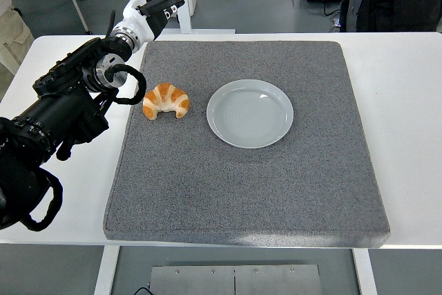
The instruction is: Place the bread on the plate
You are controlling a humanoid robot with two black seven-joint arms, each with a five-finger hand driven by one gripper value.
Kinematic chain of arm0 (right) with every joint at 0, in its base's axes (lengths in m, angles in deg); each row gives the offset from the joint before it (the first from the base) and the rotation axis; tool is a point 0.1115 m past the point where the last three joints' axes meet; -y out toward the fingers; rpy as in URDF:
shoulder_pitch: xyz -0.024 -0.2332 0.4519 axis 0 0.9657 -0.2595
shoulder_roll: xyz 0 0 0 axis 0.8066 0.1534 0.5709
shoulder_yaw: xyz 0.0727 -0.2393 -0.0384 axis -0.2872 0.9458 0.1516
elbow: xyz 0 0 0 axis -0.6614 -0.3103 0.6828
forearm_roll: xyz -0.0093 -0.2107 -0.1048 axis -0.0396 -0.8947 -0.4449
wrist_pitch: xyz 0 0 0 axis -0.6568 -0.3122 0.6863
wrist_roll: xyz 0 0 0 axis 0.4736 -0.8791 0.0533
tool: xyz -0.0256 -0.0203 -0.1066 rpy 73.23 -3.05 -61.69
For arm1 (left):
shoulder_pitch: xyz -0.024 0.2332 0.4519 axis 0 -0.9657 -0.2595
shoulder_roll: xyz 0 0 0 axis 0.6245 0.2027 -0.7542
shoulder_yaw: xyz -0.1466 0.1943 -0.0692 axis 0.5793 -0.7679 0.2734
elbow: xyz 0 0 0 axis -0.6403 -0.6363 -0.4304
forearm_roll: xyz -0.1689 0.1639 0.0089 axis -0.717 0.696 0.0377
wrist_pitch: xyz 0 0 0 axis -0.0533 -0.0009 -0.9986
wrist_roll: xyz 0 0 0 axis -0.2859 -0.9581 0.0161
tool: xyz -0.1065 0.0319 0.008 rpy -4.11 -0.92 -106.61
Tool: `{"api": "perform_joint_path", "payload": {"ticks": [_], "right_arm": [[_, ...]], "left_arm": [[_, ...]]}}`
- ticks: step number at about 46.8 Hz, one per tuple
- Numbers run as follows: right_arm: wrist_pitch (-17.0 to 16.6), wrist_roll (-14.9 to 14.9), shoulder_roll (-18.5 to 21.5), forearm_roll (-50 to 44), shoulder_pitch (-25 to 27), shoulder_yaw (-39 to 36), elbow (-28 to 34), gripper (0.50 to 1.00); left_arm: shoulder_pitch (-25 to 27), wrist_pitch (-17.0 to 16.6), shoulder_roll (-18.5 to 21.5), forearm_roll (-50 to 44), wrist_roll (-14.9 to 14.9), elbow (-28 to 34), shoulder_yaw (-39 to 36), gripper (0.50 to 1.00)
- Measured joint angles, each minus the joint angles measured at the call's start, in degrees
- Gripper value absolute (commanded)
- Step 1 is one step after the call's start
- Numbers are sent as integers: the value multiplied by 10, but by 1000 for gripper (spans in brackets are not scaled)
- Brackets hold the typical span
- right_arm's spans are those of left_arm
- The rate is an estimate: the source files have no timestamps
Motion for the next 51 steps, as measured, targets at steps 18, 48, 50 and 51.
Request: {"api": "perform_joint_path", "payload": {"ticks": [18, 48, 50, 51], "right_arm": [[0, 0, 0, 0, 0, 0, 0, 1000], [0, 0, 0, 0, 0, 0, 0, 1000], [0, 0, 0, 0, 0, 0, 0, 1000], [0, 0, 0, 0, 0, 0, 0, 1000]], "left_arm": [[-1, 0, 0, 3, -1, 0, 0, 990], [0, 2, 0, 5, 24, 0, -2, 990], [0, 3, 0, 5, 24, 0, -2, 990], [2, 4, 0, 5, 24, 0, -2, 990]]}}
